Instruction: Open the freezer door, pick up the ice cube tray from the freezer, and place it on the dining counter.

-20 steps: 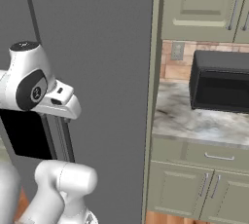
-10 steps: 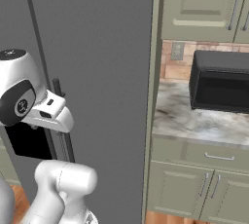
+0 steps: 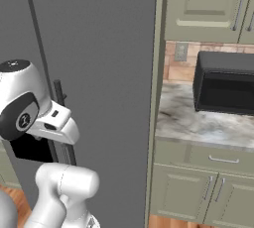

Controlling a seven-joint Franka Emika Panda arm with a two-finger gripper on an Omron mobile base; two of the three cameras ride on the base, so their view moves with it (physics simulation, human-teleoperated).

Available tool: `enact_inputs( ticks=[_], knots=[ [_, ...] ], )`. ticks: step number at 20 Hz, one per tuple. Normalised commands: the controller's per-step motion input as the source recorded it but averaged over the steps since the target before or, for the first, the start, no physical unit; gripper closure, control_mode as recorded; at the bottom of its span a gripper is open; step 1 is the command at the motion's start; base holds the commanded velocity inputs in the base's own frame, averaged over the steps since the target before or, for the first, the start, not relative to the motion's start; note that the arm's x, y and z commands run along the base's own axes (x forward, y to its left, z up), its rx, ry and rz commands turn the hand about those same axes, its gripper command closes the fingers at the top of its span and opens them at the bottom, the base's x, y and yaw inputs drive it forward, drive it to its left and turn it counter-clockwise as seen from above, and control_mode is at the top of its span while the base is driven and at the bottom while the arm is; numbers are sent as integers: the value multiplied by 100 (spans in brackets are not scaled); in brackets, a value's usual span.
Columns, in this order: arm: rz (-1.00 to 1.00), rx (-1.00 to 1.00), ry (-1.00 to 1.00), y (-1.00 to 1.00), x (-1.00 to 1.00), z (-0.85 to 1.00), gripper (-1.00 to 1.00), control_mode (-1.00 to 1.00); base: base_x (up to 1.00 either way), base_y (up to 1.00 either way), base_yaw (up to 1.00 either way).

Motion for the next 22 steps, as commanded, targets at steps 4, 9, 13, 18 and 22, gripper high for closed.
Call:
enact_inputs(
  ticks=[4,9,13,18,22],
  knots=[
    [0,0,0,-4,0,-8,-100,-100,0,0,0],
    [0,0,0,0,0,-1,-100,-100,0,0,0],
    [0,0,0,0,0,0,-100,-100,0,0,0],
    [0,0,0,0,0,0,-100,100,0,-23,0],
    [0,0,0,0,0,0,-100,100,6,-46,0]
  ],
)
